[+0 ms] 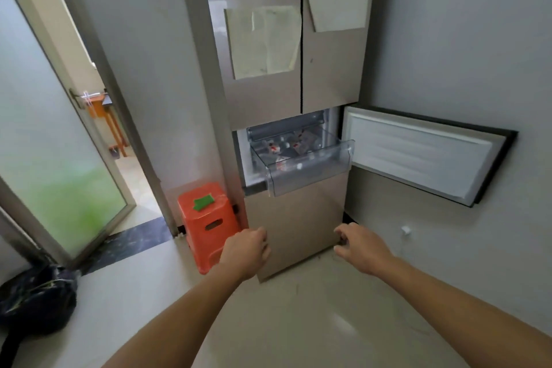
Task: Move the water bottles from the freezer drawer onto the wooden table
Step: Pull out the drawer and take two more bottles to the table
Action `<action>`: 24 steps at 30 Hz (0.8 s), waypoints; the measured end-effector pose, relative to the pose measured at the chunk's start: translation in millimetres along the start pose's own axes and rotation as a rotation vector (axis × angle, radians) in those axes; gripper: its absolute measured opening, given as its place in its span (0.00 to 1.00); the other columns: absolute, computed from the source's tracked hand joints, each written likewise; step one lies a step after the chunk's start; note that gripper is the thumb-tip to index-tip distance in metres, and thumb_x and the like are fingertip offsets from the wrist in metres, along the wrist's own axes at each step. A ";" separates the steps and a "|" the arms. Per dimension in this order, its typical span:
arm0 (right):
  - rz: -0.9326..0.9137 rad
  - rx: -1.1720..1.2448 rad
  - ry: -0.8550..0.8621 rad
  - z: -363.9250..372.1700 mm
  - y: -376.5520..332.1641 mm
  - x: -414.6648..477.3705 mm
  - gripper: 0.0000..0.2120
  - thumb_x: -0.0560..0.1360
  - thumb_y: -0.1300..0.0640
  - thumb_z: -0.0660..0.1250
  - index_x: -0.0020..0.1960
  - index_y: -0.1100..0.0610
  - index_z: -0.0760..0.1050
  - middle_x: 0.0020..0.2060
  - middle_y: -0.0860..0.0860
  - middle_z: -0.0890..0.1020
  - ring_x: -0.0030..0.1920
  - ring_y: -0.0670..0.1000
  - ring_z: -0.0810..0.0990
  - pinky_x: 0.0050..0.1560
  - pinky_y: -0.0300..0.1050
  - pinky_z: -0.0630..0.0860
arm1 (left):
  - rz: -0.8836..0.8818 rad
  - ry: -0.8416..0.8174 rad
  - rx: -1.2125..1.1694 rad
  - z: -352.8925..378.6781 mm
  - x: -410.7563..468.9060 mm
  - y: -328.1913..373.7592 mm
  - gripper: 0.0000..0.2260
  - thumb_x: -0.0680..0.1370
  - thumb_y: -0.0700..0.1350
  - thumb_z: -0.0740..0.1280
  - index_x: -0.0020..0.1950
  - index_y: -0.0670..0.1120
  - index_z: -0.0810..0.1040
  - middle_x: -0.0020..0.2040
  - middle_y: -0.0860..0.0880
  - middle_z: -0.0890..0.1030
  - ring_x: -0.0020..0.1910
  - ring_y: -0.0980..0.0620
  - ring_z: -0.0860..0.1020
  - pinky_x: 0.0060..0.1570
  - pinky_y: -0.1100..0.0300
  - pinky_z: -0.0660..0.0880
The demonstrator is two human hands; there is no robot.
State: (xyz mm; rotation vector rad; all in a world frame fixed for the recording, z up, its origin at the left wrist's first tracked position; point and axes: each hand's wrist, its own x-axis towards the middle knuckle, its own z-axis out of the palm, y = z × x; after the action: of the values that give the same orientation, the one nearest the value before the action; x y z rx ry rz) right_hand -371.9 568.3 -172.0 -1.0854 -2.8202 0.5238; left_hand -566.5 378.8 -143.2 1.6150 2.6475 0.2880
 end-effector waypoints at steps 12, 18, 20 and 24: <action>0.058 0.047 0.010 -27.6 92.6 213.5 0.21 0.76 0.47 0.66 0.67 0.50 0.70 0.59 0.50 0.76 0.56 0.52 0.77 0.53 0.47 0.75 | 0.038 -0.079 0.019 49.8 224.0 -4.5 0.09 0.78 0.50 0.58 0.50 0.47 0.73 0.50 0.47 0.79 0.48 0.45 0.78 0.41 0.54 0.71; -0.024 0.065 -0.007 -49.9 110.1 344.4 0.21 0.76 0.47 0.67 0.66 0.52 0.71 0.60 0.49 0.77 0.57 0.50 0.77 0.54 0.45 0.74 | -0.052 -0.062 0.002 53.7 331.6 -16.1 0.08 0.78 0.50 0.59 0.51 0.48 0.73 0.51 0.48 0.80 0.49 0.46 0.79 0.45 0.53 0.74; -0.064 0.075 0.000 -57.0 109.8 384.5 0.20 0.76 0.49 0.67 0.65 0.55 0.73 0.59 0.52 0.78 0.56 0.51 0.77 0.53 0.44 0.74 | -0.099 -0.051 -0.022 57.0 352.7 -20.8 0.09 0.77 0.50 0.60 0.52 0.48 0.74 0.52 0.47 0.80 0.50 0.45 0.79 0.45 0.53 0.73; -0.100 0.079 -0.046 -51.8 97.5 451.5 0.19 0.76 0.51 0.67 0.66 0.53 0.72 0.57 0.52 0.80 0.55 0.52 0.79 0.52 0.44 0.75 | -0.170 -0.081 -0.021 70.0 378.9 -37.6 0.09 0.77 0.50 0.59 0.52 0.48 0.74 0.52 0.48 0.80 0.50 0.45 0.79 0.44 0.54 0.73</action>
State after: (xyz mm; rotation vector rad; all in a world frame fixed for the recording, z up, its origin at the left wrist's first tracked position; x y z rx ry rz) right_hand -637.3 949.8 -180.1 -0.9247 -2.8481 0.6523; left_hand -766.3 707.0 -190.8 1.3536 2.6886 0.2379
